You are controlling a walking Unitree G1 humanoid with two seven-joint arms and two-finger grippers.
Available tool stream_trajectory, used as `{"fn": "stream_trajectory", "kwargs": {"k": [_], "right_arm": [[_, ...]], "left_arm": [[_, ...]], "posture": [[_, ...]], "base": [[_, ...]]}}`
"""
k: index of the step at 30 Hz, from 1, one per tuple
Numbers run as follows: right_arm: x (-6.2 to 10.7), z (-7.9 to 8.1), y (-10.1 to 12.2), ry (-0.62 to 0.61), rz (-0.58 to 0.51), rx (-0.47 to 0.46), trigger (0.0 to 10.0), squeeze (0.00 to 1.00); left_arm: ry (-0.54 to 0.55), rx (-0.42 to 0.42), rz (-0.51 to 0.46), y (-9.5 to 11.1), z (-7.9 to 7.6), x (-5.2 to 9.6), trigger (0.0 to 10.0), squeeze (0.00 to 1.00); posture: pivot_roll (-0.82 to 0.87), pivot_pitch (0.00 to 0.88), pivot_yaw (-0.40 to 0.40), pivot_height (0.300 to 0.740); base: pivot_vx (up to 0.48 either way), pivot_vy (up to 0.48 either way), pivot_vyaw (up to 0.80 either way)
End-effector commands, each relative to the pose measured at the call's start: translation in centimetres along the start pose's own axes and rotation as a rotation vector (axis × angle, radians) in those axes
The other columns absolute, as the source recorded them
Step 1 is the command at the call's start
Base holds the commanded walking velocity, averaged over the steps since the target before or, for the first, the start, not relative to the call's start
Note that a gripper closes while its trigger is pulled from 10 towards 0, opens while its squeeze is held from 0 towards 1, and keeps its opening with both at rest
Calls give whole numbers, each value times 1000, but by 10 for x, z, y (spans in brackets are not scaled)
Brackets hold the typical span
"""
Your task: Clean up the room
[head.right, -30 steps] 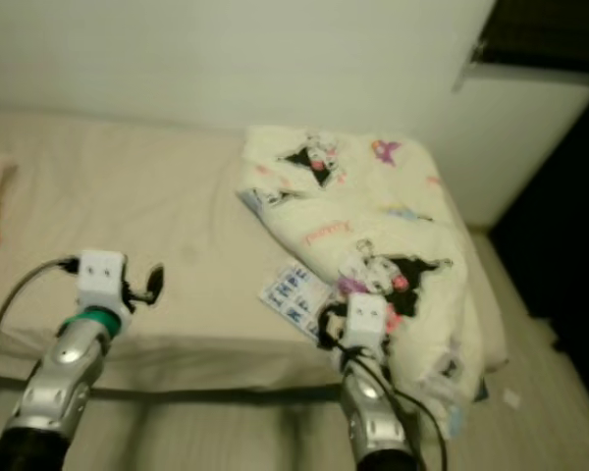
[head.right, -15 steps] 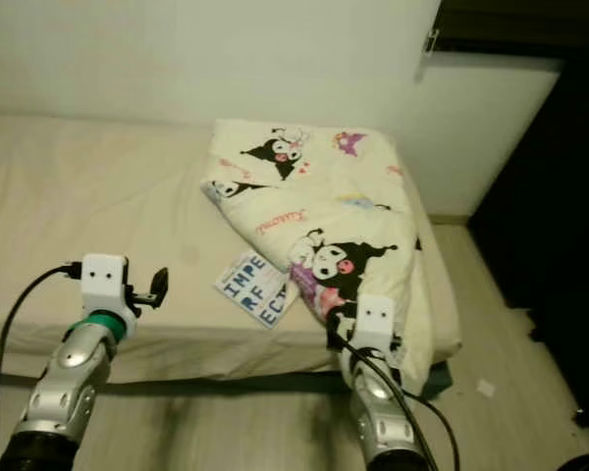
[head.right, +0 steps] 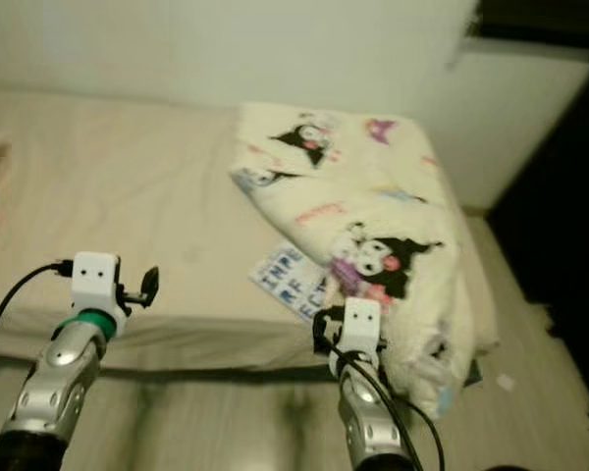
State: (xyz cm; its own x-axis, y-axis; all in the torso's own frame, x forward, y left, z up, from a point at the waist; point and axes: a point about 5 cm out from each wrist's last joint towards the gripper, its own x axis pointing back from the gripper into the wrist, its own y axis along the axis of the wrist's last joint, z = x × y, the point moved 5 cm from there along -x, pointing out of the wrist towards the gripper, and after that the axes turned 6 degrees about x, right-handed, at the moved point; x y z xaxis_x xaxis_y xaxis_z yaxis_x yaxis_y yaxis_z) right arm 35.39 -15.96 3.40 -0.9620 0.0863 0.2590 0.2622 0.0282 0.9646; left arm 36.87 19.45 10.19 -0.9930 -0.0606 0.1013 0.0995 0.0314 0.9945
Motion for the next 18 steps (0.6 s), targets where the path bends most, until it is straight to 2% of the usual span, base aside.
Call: {"fn": "stream_trajectory", "kwargs": {"k": [1,9,18], "right_arm": [[2,-8,-8,-25,26,0,10000,0],[2,-10,-7,-38,24,-12,10000,0],[0,-10,-5,-42,20,-9,10000,0]], "left_arm": [[-27,-2,15,-5,-9,2,10000,0],[-57,7,2,-2,-13,1,10000,0],[-62,11,-4,0,-13,0,10000,0]], "posture": [[110,0,31,740],[111,0,33,740],[114,0,31,740]], "base": [[0,0,0],[0,0,0],[317,0,0]]}}
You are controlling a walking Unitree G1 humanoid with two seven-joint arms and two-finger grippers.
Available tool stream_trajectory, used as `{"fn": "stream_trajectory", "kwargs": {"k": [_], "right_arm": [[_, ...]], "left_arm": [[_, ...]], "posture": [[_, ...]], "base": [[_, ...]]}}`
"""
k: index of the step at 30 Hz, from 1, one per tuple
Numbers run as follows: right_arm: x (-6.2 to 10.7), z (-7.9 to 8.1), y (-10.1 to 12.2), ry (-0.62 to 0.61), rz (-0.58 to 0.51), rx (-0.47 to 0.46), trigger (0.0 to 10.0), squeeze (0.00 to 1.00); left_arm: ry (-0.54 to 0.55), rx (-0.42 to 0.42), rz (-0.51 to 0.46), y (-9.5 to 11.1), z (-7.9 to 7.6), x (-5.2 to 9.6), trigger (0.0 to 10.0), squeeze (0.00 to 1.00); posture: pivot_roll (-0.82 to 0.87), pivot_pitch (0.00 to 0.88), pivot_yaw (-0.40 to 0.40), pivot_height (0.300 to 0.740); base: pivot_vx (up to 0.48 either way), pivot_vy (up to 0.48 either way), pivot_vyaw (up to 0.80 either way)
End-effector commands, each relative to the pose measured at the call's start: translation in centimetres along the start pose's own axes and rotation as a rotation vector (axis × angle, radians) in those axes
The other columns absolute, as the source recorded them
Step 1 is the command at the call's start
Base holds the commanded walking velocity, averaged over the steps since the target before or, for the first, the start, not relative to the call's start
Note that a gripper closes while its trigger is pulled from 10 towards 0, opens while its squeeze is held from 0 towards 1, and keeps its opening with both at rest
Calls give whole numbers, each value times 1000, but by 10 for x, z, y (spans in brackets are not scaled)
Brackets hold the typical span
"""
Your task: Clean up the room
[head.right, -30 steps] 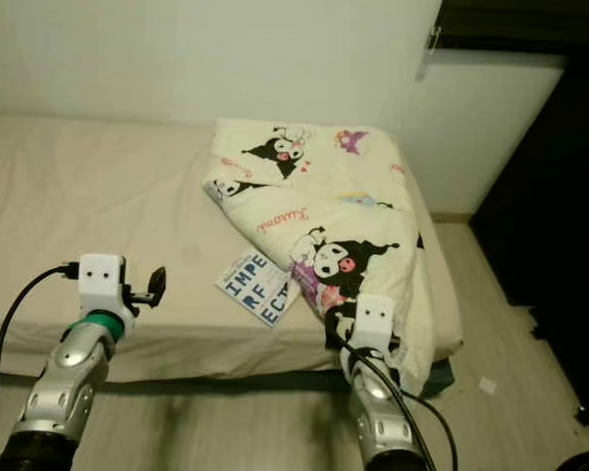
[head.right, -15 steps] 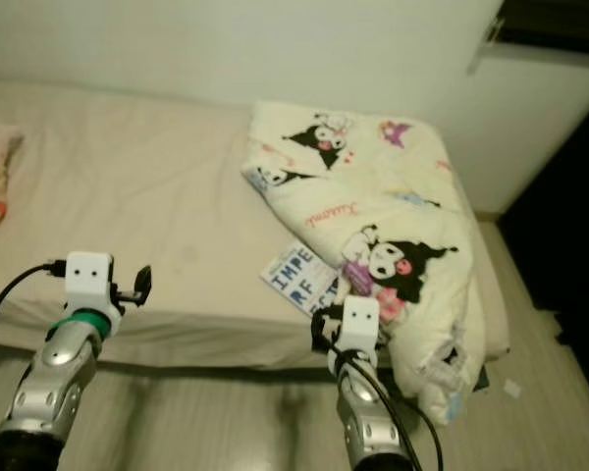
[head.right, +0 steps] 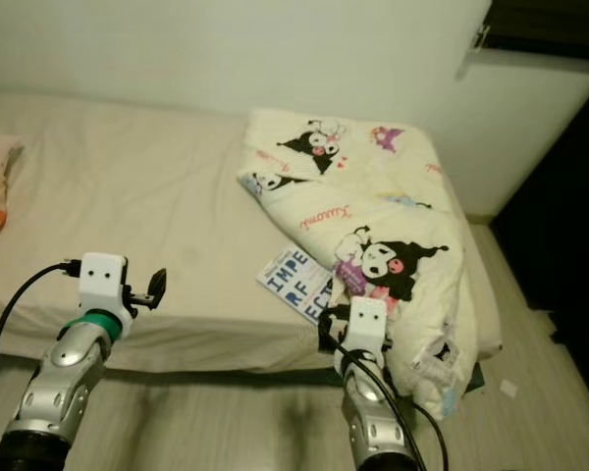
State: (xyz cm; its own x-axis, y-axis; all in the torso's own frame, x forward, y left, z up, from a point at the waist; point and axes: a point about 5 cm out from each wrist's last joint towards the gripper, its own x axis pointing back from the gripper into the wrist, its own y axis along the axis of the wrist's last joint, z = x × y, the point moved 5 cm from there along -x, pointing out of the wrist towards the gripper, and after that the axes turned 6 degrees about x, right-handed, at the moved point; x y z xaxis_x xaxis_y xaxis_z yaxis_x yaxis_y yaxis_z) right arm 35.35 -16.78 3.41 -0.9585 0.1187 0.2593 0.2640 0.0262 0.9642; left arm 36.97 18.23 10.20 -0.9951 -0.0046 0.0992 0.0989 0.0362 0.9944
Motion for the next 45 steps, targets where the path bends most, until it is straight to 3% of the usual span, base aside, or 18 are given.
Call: {"fn": "stream_trajectory", "kwargs": {"k": [1,7,17,35,45], "right_arm": [[0,-2,-4,-10,17,-4,10000,0],[-1,-4,-3,-20,17,19,10000,0],[-2,-7,-5,-41,27,22,10000,0],[-2,-10,-8,-74,35,-37,10000,0],[0,-11,-13,-79,48,-37,10000,0]], "left_arm": [[-6,6,-4,0,-1,0,10000,0],[-9,3,-6,0,-1,0,10000,0],[-18,-4,-11,3,-1,-2,10000,0],[-36,-16,-5,4,-5,-7,10000,0],[-45,-33,37,-6,-6,-6,10000,0]], "posture": [[114,0,31,740],[114,0,30,740],[114,0,37,740],[117,0,47,740],[118,0,47,740]], "base": [[352,0,0],[357,0,0],[357,0,623],[335,0,0],[0,0,0]]}}
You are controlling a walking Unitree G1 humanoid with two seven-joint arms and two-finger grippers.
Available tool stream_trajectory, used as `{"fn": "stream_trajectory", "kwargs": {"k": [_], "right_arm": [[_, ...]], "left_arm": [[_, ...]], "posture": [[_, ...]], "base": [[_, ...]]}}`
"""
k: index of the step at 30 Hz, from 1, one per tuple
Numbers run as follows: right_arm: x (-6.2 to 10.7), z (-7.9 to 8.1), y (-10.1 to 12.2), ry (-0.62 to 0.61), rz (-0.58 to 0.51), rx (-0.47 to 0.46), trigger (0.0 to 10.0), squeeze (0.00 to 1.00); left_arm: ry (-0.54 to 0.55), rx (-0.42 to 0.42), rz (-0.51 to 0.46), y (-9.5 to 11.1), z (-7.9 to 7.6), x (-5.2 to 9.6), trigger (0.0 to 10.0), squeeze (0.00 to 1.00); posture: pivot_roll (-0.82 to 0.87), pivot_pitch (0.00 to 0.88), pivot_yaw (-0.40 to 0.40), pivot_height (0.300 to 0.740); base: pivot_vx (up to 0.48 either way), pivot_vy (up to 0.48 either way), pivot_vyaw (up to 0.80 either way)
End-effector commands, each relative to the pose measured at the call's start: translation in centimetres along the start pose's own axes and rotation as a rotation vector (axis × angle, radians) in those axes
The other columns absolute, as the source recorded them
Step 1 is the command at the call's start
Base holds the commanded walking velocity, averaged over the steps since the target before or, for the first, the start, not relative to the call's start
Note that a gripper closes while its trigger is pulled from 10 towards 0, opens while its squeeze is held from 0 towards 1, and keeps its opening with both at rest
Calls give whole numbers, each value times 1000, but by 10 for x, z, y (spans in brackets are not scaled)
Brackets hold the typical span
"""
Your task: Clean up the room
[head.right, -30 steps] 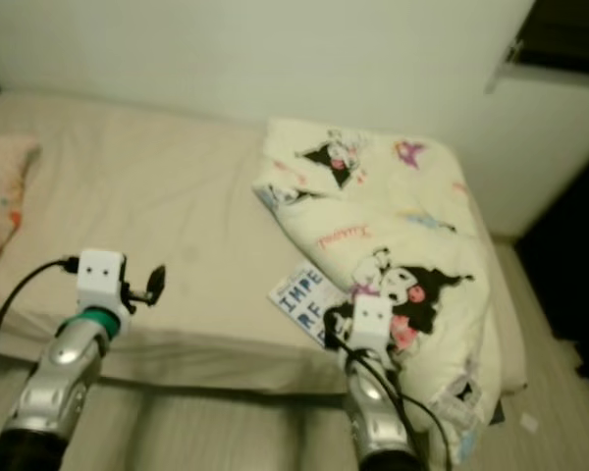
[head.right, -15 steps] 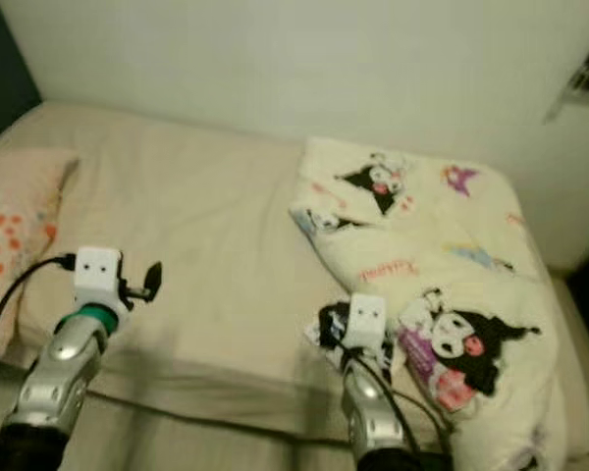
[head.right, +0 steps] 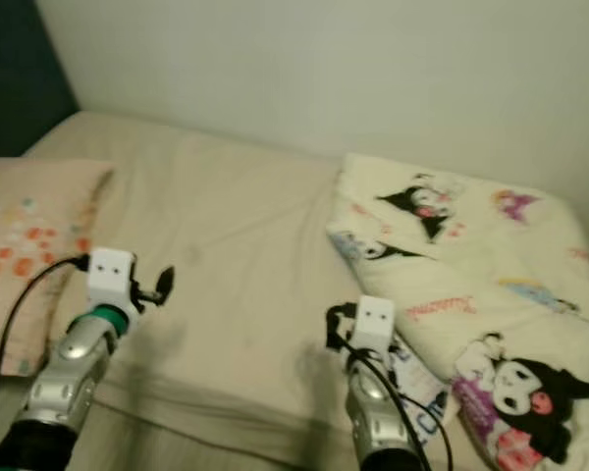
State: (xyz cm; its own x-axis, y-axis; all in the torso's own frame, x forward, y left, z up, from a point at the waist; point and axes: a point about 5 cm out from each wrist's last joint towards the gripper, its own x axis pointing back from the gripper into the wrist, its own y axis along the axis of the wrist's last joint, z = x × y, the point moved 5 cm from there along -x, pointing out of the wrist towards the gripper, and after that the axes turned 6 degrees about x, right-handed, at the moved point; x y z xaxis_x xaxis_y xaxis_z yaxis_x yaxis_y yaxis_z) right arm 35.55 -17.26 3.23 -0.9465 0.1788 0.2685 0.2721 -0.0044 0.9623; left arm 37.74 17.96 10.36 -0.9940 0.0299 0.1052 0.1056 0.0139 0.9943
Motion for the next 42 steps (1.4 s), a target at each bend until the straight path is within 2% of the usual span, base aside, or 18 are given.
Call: {"fn": "stream_trajectory", "kwargs": {"k": [1,11,42], "right_arm": [[3,-7,-11,-19,35,-8,10000,0],[3,-11,-13,-32,46,-5,10000,0],[8,-14,-17,-22,53,28,10000,0]], "left_arm": [[-11,-10,30,-8,-4,2,10000,0],[-45,-31,31,-10,-11,3,10000,0],[-45,-16,48,-20,-16,12,10000,0]], "posture": [[118,0,47,740],[113,0,46,740],[94,0,28,740]], "base": [[0,0,0],[0,0,0],[0,-308,0]]}}
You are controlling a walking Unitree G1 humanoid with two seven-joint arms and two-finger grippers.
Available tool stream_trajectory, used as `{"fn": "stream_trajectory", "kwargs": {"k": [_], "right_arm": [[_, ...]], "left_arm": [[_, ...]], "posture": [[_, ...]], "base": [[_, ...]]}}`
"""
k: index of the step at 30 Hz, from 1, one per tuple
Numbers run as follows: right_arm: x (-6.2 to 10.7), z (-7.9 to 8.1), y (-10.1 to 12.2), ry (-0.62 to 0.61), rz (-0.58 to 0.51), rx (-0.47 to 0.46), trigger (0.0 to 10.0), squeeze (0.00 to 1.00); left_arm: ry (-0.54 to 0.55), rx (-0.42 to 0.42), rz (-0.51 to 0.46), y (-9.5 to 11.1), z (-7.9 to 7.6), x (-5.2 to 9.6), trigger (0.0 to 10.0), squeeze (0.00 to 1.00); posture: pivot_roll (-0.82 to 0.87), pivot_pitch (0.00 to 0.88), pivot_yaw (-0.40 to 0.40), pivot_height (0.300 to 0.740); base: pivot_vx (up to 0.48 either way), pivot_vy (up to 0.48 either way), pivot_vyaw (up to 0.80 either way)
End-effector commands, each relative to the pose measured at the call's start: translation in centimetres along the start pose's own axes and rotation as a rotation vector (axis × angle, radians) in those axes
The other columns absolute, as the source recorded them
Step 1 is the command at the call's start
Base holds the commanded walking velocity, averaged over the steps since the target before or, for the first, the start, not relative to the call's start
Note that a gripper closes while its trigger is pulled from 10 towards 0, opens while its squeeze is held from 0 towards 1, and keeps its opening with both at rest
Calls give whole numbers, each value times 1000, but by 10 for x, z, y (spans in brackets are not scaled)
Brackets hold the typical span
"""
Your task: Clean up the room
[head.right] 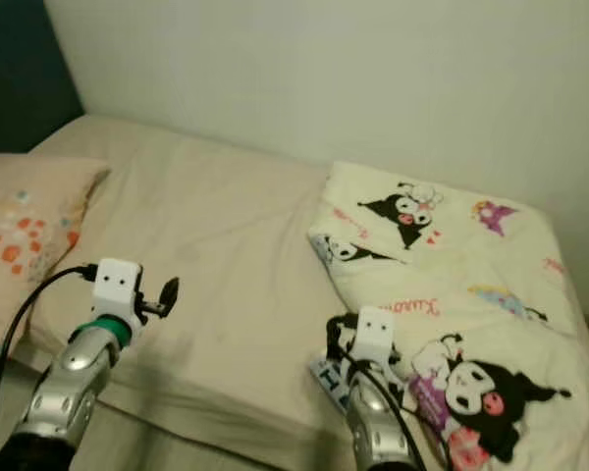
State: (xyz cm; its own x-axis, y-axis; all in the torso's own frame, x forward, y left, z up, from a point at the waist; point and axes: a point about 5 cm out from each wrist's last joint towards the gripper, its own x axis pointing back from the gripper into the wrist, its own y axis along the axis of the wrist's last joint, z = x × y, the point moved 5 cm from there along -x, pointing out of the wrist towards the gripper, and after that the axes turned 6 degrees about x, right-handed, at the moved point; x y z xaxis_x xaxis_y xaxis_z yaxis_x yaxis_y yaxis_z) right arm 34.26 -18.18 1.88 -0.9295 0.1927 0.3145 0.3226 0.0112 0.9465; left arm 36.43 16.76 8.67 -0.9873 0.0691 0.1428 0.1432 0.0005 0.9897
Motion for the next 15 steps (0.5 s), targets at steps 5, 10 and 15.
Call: {"fn": "stream_trajectory", "kwargs": {"k": [5,10,15], "right_arm": [[1,-4,-1,-6,5,6,10000,0],[1,-4,0,-6,4,8,10000,0],[1,-4,0,-7,6,12,10000,0]], "left_arm": [[3,5,10,-1,-2,1,10000,0],[28,93,23,-3,3,1,10000,0],[32,111,23,-3,3,2,10000,0]], "posture": [[93,0,26,740],[93,0,26,740],[91,0,21,740]], "base": [[0,-382,0],[0,-32,0],[0,480,0]]}}
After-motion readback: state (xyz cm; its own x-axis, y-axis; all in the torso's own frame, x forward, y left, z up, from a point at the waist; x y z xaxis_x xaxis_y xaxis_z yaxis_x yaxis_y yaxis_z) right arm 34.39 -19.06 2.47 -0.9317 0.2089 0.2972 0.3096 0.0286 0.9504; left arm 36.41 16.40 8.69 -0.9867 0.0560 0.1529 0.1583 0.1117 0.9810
